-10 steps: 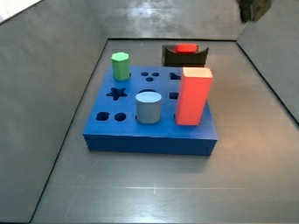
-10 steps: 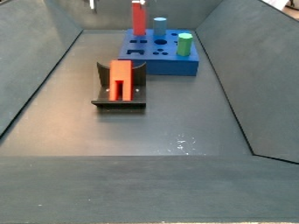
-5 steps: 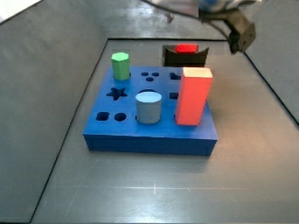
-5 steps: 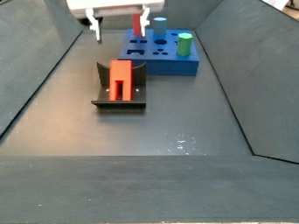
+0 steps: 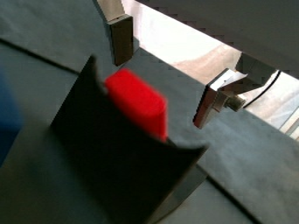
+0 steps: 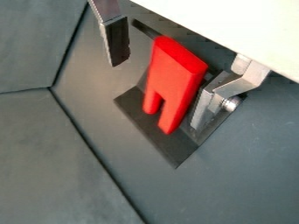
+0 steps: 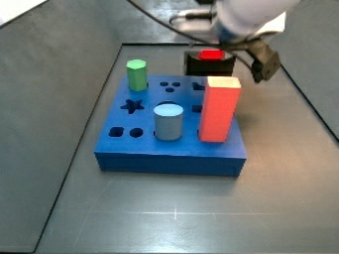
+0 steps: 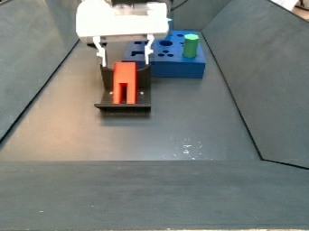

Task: Pick up the square-circle object. Move up. Place the square-circle object on the fixture. Regrasp the square-circle object. Move to above the board. Insert the square-circle object.
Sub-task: Regrasp the square-circle object.

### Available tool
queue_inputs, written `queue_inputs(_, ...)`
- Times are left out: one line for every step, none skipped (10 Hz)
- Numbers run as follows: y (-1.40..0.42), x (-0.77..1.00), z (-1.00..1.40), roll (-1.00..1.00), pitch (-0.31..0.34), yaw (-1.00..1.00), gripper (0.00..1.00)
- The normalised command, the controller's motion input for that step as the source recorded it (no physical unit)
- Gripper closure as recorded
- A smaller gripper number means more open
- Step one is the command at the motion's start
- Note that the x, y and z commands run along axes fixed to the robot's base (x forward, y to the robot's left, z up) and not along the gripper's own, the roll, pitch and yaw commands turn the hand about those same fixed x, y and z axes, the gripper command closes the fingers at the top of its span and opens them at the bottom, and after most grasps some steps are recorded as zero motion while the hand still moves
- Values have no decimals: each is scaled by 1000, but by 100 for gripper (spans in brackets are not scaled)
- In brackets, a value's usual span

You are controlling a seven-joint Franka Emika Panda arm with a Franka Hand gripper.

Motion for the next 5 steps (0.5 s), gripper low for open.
queue_inputs(12, 82, -555, 66, -8, -58, 0)
queue_inputs(9, 81, -459, 65, 5, -51, 0)
queue_inputs(7, 72, -283, 66, 15, -24, 0)
queue_inputs(0, 46, -214, 60, 26, -10, 0)
queue_inputs(-5, 11, -183, 52, 23, 0, 0)
